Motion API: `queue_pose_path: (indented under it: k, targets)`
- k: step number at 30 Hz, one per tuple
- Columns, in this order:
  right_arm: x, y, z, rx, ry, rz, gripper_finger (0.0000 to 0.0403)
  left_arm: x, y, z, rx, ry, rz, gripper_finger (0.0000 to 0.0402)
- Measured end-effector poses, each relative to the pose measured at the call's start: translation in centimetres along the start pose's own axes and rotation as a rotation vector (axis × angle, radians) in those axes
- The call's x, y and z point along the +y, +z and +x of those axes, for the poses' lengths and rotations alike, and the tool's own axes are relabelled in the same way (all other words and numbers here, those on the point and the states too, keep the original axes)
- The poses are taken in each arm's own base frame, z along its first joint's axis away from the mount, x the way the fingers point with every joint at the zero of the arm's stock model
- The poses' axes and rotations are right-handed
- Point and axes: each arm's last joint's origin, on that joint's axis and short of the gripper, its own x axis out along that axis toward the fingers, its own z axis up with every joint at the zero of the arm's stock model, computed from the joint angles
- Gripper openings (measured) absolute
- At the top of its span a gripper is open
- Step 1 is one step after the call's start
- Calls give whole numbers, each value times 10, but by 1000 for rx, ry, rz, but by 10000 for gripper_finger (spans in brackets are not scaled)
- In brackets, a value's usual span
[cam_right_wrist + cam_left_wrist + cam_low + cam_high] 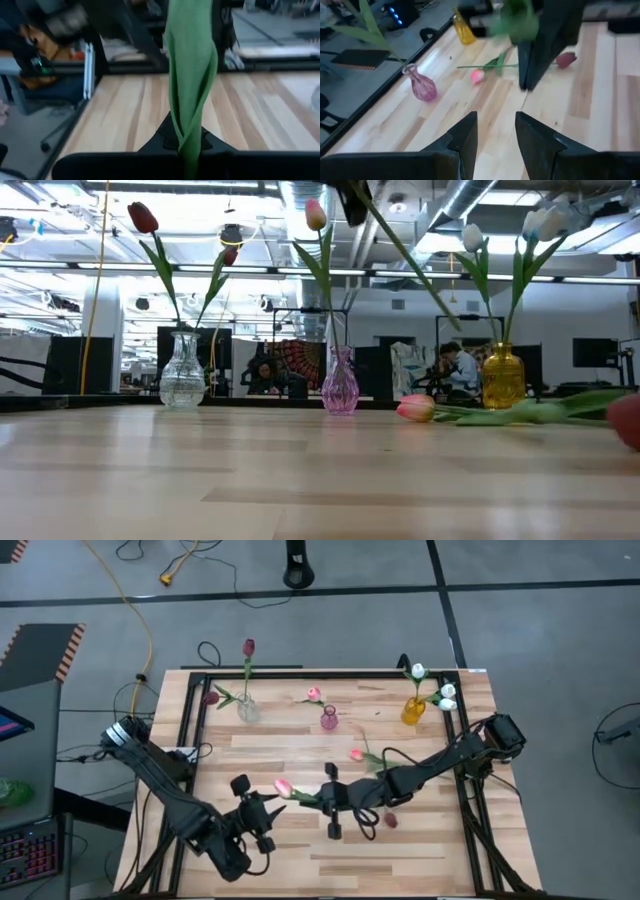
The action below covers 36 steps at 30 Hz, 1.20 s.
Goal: Sort flowers into vase by color
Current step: Put the bottom pink flower into the purple vase
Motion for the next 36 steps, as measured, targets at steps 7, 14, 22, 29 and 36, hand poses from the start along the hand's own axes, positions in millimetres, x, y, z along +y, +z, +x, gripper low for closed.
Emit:
queue_pose_path:
  k: [7,14,22,29,36]
  targets:
    - [-9,18,-4,-110,-33,-59,20,-4,-17,13,-13,-3,-40,120]
    - [-23,53,-28,-215,-66,-106,20,-8,-35,22,-32,-26,-47,120]
    - [-26,81,-49,-369,-86,-193,20,-10,-48,30,-47,-47,-79,120]
    - [-27,73,-50,-396,-90,-203,20,-11,-52,33,-51,-59,-73,120]
    - [-46,23,-87,-609,-86,-78,20,-10,-52,34,-52,-54,-54,120]
